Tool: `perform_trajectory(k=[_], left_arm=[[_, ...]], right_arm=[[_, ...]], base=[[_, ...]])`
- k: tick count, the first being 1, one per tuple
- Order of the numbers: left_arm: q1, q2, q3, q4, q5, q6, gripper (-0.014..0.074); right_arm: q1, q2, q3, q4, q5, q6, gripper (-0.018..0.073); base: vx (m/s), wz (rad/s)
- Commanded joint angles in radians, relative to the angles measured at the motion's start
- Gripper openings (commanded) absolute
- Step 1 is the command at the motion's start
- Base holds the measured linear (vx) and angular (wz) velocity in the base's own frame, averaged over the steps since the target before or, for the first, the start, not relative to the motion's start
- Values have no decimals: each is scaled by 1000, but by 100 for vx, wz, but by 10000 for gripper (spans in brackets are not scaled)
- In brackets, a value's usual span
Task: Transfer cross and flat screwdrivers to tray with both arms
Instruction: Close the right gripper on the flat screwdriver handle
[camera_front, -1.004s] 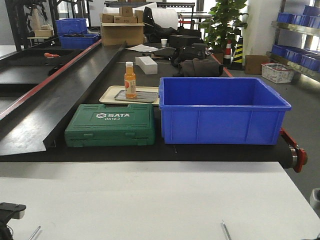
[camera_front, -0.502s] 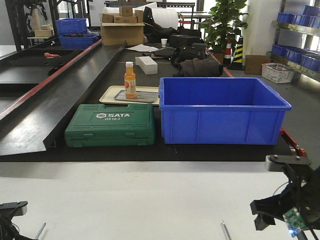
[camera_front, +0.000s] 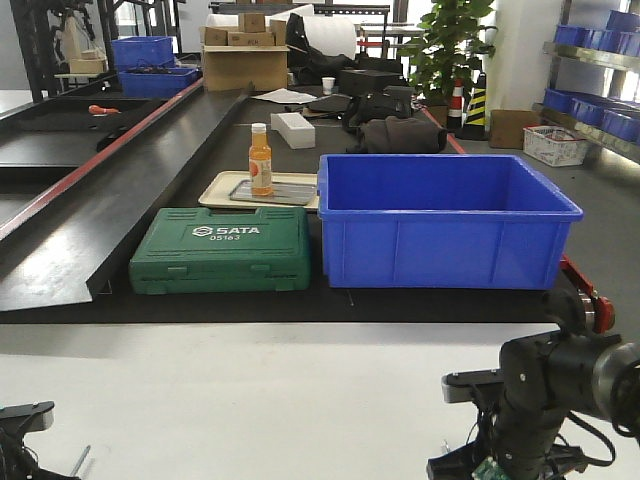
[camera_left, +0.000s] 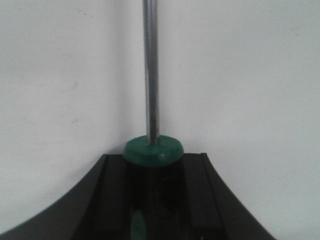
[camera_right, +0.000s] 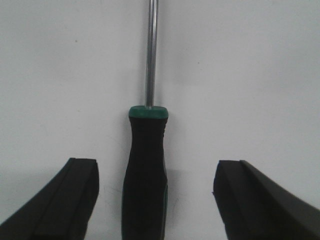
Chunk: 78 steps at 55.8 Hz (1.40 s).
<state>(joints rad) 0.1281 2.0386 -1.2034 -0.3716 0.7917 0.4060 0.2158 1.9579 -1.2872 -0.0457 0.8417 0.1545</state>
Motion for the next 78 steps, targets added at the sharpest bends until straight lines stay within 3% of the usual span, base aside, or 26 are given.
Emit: perform_trajectory(k=[1, 24, 41, 58, 75, 78], left_arm=[[-1, -39, -16, -28, 10, -11, 0], [-1, -39, -16, -28, -5, -11, 0], [-1, -39, -16, -28, -9, -11, 0], [-1, -39, -16, -28, -10, -11, 0], [-1, -39, -16, -28, -24, -11, 0], [-1, -42, -16, -28, -23, -7, 0]], right_arm=[[4, -12, -29, -19, -35, 3, 552], [2, 72, -29, 0, -123, 8, 536], [2, 91, -29, 5, -101, 8, 487], [2, 91, -29, 10, -71, 8, 299], [2, 91, -29, 10, -85, 7, 1], [2, 88, -30, 10, -88, 7, -14]], base=[[0, 0], [0, 0], [0, 0], [0, 0], [0, 0], [0, 0]])
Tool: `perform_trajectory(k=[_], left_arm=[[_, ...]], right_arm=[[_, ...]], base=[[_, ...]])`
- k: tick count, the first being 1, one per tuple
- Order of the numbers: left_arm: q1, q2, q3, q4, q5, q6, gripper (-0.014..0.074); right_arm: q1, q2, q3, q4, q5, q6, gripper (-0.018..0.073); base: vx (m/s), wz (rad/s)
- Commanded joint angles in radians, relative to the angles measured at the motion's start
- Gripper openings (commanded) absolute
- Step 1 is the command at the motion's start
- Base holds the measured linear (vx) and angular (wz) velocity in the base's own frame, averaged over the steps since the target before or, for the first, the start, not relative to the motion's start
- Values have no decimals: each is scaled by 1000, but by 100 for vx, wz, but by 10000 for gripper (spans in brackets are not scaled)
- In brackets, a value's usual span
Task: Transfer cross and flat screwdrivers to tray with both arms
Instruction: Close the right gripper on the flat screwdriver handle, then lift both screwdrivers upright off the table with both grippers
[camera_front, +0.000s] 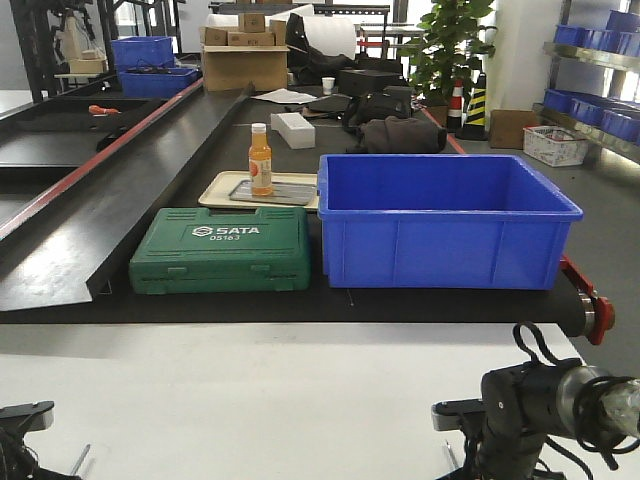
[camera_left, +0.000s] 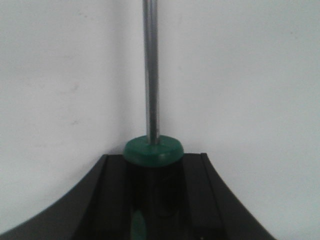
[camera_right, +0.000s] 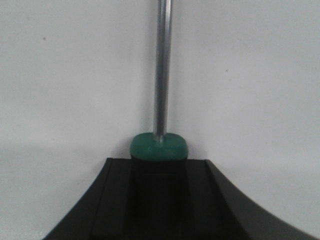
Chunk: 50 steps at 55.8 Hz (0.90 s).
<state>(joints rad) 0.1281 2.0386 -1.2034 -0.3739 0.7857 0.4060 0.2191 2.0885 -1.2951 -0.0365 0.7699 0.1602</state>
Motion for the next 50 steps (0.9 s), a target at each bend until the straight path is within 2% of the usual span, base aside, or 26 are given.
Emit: perform_trajectory(k=[1, 11, 21, 27, 37, 50], left_arm=[[-1, -42, -16, -25, -17, -7, 0], [-4, -82, -21, -27, -33, -10, 0], [-53, -173, -41, -55, -54, -8, 0], [-95, -252, -43, -94, -113, -8, 0], [-163, -420, -43, -208, -196, -8, 0], [-219, -630, -43, -216, -311, 16, 0]], right_arm=[[-1, -43, -22, 1, -16, 1, -13], [-1, -104, -22, 1, -23, 1, -12], [-1, -230, -22, 15, -64, 8, -11], [-1, -321, -22, 19, -91, 8, -11], [0, -463, -22, 19, -130, 1, -9], [0, -633, -22, 19, -139, -42, -8]], base=[[0, 0], [0, 0], [0, 0], [0, 0], [0, 0], [0, 0]])
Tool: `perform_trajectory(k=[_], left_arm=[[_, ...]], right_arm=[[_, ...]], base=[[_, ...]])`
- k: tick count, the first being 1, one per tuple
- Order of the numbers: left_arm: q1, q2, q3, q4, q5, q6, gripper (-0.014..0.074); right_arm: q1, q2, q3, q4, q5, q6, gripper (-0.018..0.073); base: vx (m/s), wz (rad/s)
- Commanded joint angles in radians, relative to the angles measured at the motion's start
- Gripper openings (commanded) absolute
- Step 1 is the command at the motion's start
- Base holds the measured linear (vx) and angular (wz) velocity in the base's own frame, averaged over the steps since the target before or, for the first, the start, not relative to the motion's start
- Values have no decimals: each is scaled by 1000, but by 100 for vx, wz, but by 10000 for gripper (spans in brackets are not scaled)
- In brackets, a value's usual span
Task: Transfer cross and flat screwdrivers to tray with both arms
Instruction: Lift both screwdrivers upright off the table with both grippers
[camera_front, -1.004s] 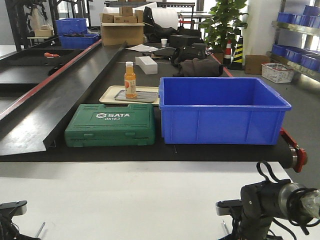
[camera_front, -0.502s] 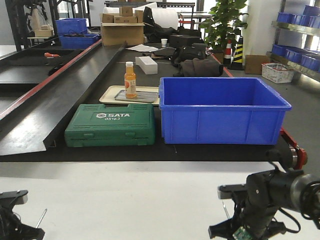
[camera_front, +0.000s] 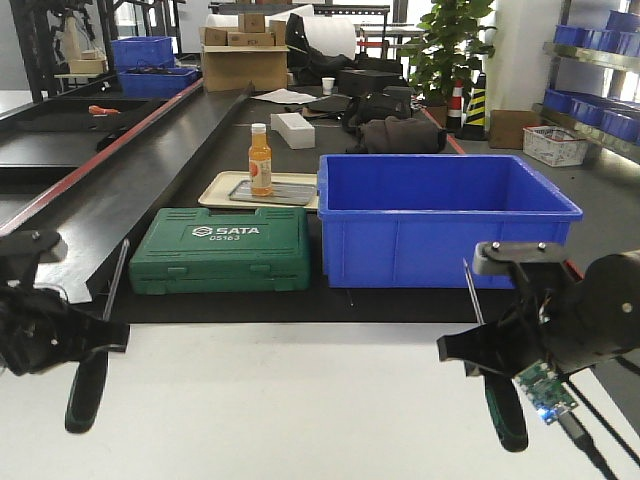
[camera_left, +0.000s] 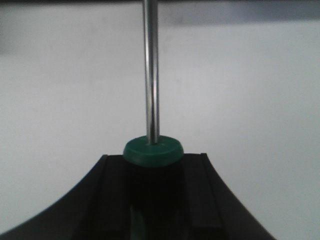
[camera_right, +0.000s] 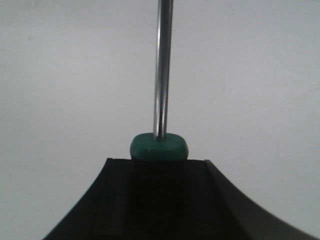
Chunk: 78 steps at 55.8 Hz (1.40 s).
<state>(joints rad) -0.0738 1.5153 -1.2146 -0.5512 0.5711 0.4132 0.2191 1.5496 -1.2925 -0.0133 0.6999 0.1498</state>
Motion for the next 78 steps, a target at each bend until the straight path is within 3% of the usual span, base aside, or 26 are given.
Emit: perform_trajectory(k=[1, 25, 35, 44, 78], left_arm=[[-19, -124, -32, -39, -104, 9, 0], [-28, -296, -32, -49, -148, 8, 0], [-28, -301, -67, -74, -123, 8, 0], [-28, -301, -109, -83, -109, 9, 0], [-28, -301, -109, -82, -58, 10, 3]], right_arm=[[0, -109, -25, -4, -73, -43, -8], [0, -304, -25, 47, -258, -78, -8], [0, -330, -25, 137, -268, -211, -8], [0, -342, -25, 220, -265, -270, -8], [-1, -342, -24, 221, -257, -285, -8]], base=[[0, 0], [0, 0], [0, 0], [0, 0], [0, 0]])
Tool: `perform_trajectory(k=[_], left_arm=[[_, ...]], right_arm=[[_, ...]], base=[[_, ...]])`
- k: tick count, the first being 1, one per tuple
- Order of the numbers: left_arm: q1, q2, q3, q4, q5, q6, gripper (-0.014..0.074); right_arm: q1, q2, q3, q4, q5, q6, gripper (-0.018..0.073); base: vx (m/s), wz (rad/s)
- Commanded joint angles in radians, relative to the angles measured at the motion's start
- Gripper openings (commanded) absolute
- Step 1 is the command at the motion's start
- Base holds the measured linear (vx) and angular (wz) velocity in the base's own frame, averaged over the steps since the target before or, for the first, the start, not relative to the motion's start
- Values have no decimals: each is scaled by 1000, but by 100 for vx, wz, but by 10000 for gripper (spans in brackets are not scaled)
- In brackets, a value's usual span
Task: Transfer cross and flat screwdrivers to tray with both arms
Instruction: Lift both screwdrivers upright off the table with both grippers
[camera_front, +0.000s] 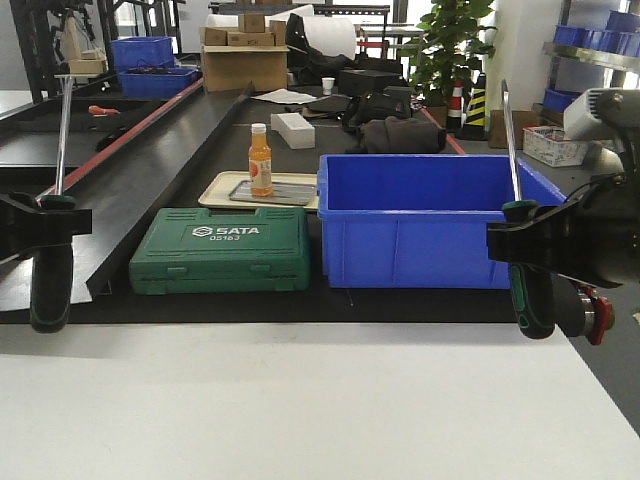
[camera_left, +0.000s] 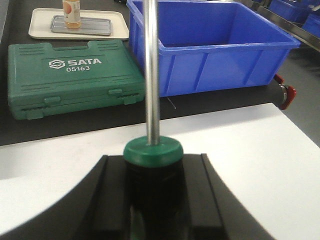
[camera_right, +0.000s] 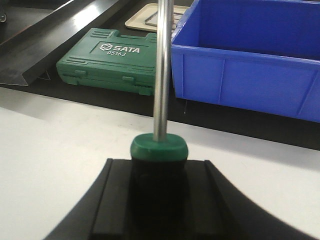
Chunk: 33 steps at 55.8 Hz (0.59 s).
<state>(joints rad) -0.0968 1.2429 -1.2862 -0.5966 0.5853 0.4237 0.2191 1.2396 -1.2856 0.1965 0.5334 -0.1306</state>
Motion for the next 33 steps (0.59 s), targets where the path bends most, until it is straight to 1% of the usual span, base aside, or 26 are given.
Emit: perform_trajectory(k=[1, 33], left_arm=[[-5, -28, -38, -37, -72, 0, 3], [-5, -28, -38, -37, -72, 0, 3]], right_arm=[[-1, -32, -31, 11, -91, -5, -8], [-1, -32, -31, 11, -95, -5, -8]], base=[[0, 0], [0, 0]])
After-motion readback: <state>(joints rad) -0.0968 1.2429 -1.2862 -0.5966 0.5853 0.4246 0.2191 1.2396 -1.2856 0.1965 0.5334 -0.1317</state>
